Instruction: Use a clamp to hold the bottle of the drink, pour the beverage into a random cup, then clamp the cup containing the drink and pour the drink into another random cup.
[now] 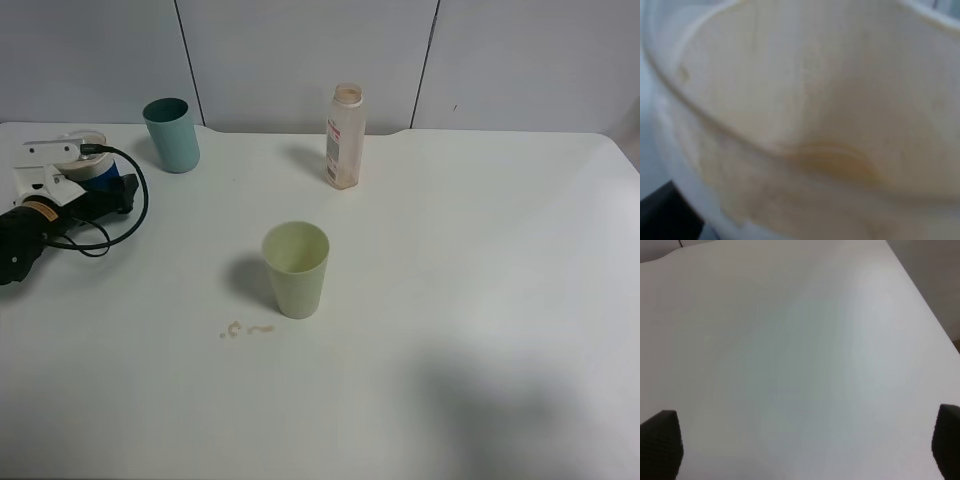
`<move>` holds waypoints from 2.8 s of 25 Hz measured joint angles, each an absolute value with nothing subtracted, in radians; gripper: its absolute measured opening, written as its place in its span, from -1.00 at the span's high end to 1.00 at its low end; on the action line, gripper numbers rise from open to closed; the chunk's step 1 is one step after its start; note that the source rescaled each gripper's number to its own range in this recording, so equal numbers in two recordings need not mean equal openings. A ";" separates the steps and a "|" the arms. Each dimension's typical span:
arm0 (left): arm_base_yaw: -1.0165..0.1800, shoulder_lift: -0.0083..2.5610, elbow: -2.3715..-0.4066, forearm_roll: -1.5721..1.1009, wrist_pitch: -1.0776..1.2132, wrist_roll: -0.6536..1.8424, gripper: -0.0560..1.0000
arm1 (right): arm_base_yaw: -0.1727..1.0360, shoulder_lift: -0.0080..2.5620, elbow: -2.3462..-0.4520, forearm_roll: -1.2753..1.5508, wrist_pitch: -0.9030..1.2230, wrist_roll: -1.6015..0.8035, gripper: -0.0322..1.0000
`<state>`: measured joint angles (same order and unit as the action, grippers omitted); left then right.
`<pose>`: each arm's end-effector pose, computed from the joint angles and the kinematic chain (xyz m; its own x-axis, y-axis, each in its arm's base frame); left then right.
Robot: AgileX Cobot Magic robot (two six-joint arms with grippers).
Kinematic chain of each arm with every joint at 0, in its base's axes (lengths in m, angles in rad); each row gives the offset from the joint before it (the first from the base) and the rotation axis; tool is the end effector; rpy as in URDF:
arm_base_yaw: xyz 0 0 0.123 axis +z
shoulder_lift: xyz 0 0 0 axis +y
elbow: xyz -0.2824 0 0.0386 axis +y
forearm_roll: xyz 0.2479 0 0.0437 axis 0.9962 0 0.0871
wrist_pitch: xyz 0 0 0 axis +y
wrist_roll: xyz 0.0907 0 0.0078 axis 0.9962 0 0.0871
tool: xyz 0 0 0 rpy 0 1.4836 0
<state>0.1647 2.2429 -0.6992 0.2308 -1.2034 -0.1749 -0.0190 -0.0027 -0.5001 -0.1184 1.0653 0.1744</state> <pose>0.3409 0.0370 0.0501 -0.2586 -0.1327 -0.9568 0.0199 0.9896 -0.1426 -0.0059 -0.0093 0.2773 -0.4388 0.1243 -0.8899 0.1632 0.9849 0.0571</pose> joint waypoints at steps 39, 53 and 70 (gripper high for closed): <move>0.165 1.537 -0.403 0.255 -1.134 -0.333 -0.99 | -0.019 -0.003 -0.500 -0.118 1.065 0.174 -1.00; 0.165 1.030 -0.329 0.198 -0.711 -0.339 -0.99 | -0.019 -0.003 -0.500 -0.118 1.065 0.174 -1.00; 0.165 0.553 -0.328 0.128 -0.087 -0.301 -0.99 | -0.019 -0.003 -0.500 -0.118 1.065 0.174 -1.00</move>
<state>0.1647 0.5525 -0.3280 0.1285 -0.0875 -0.3008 -0.0190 -0.0027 -0.5001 -0.1184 1.0653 0.1744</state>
